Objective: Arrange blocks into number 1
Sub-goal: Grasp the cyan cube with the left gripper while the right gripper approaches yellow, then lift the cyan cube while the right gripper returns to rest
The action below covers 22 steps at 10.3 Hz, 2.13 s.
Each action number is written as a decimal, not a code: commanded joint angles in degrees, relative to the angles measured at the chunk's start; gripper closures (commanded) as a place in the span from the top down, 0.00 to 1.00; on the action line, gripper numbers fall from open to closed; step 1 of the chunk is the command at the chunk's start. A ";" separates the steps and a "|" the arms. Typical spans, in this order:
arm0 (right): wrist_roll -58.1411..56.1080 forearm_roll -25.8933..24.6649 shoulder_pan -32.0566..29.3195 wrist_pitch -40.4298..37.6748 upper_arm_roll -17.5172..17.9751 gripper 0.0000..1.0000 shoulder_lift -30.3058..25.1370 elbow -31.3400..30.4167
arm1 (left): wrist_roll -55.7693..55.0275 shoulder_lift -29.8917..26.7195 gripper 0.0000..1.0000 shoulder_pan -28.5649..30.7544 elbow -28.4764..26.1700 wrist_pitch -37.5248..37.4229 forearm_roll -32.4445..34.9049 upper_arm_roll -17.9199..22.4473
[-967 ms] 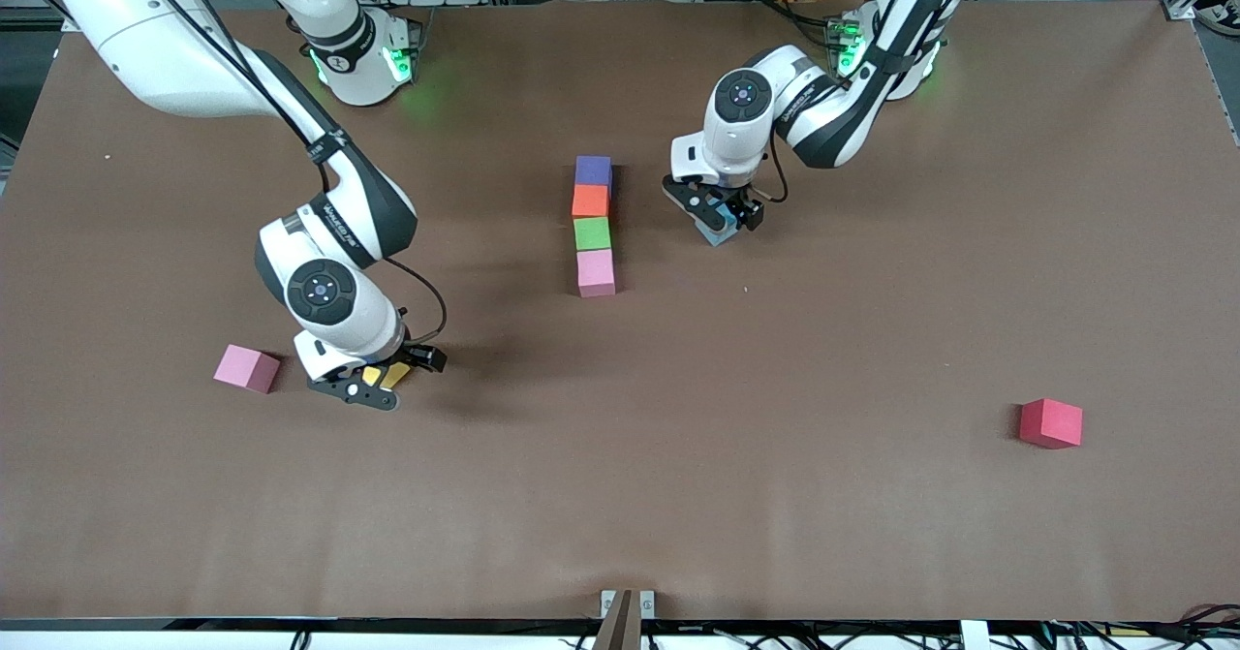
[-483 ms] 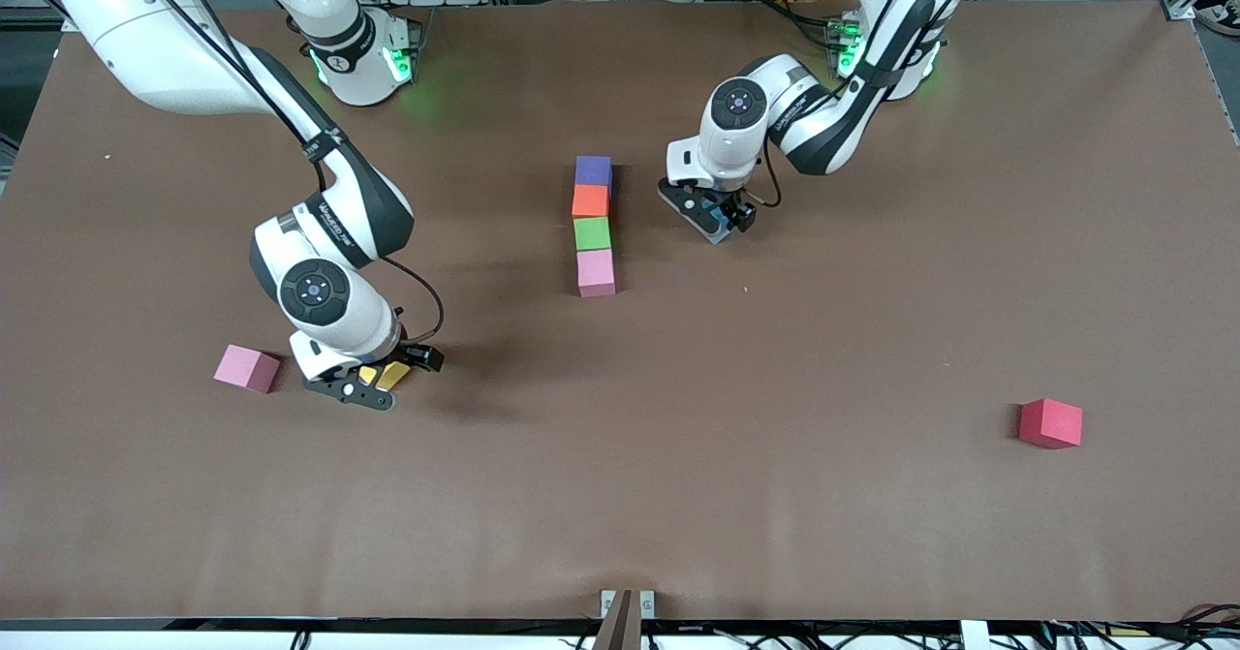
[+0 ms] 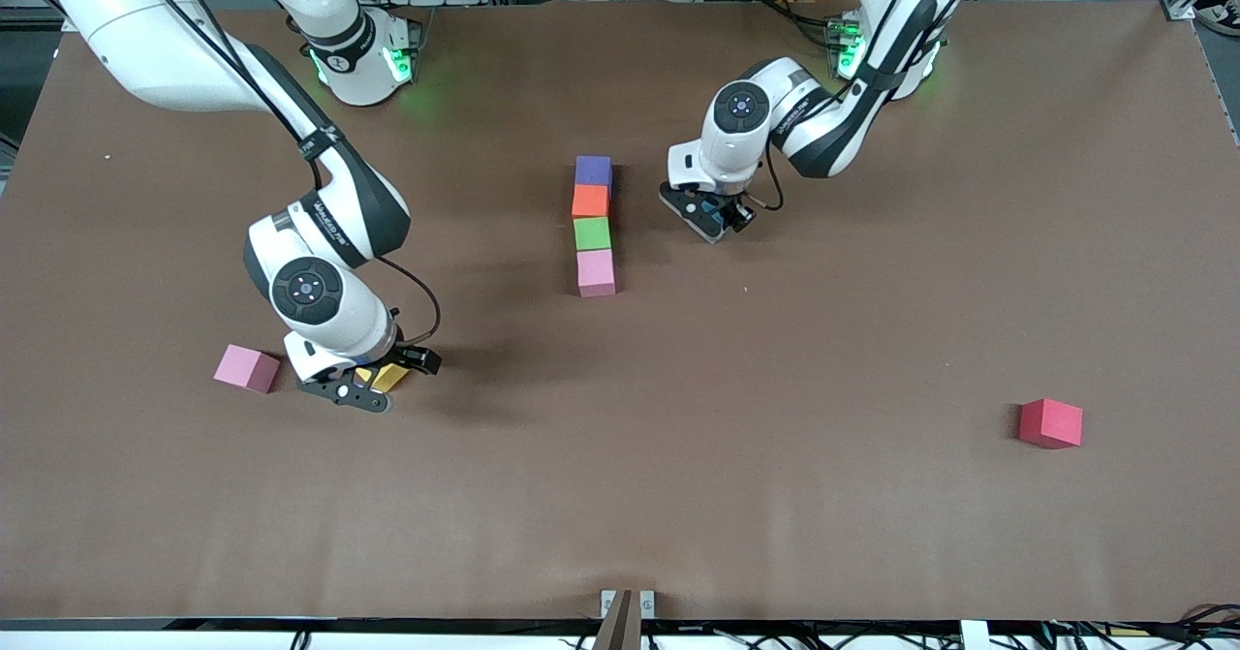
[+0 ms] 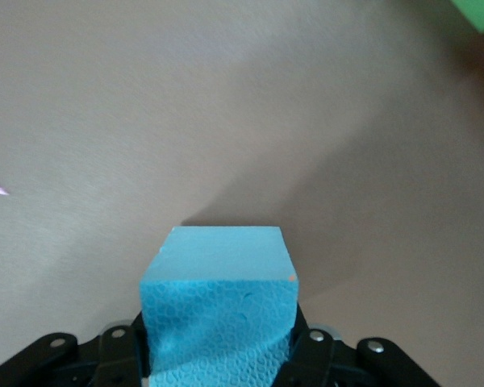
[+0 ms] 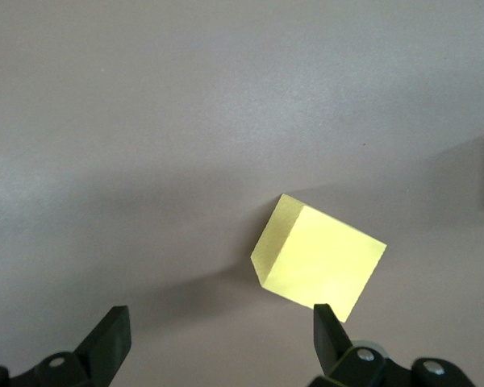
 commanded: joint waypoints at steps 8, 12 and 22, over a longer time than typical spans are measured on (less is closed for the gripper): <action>-6.18 1.86 -16.17 -2.21 14.34 1.00 -1.46 0.52 | -18.22 -1.72 0.54 5.36 19.92 -19.70 -2.72 -0.70; -6.54 1.86 -16.35 -8.43 14.79 1.00 -0.85 7.97 | -27.46 2.05 0.54 4.75 26.26 -19.97 -3.25 -0.61; -37.26 29.09 1.38 -16.53 -19.54 1.00 -13.48 8.89 | -42.70 0.94 0.54 -10.10 20.15 -25.15 -1.86 -1.93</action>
